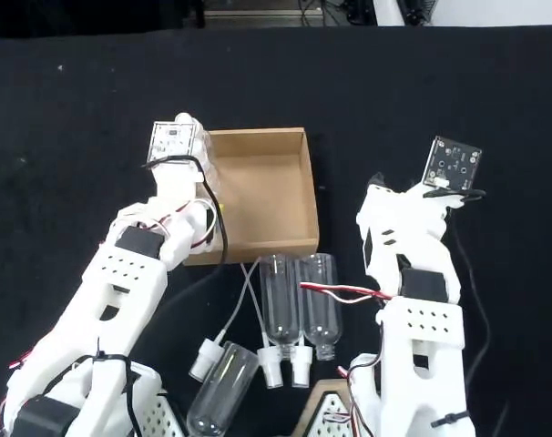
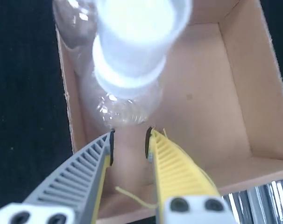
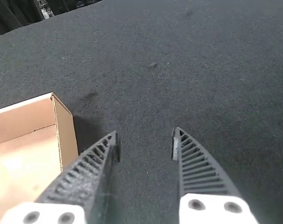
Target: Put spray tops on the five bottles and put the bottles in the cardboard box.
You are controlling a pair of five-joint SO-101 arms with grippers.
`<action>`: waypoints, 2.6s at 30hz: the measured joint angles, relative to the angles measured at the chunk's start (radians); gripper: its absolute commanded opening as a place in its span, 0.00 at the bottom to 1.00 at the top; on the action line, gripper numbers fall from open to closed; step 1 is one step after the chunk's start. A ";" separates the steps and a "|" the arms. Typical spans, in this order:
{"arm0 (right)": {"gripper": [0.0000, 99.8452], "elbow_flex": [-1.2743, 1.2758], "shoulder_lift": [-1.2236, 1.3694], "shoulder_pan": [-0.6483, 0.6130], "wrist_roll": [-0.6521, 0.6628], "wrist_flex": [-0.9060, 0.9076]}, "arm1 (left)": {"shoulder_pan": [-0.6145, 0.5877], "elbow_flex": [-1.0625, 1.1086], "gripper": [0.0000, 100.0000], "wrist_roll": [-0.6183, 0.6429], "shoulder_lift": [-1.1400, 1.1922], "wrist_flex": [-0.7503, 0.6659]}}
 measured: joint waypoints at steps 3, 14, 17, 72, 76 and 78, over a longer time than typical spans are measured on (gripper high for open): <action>0.17 0.000 0.000 0.000 0.000 0.000 | -0.014 0.000 0.12 0.000 0.000 -0.012; 0.17 0.000 0.000 0.000 0.000 0.000 | -0.015 0.000 0.12 0.000 0.003 -0.015; 0.17 0.000 0.000 0.000 0.000 0.000 | -0.025 0.000 0.12 0.000 0.006 -0.015; 0.17 0.000 0.000 0.000 0.000 0.000 | -0.029 -0.575 0.14 -0.364 0.137 1.065; 0.17 0.000 0.000 0.000 0.000 0.000 | 0.034 -0.575 0.27 -0.420 0.137 1.132; 0.17 0.000 0.000 0.003 0.000 0.000 | 0.068 -0.557 0.30 -0.437 0.137 1.138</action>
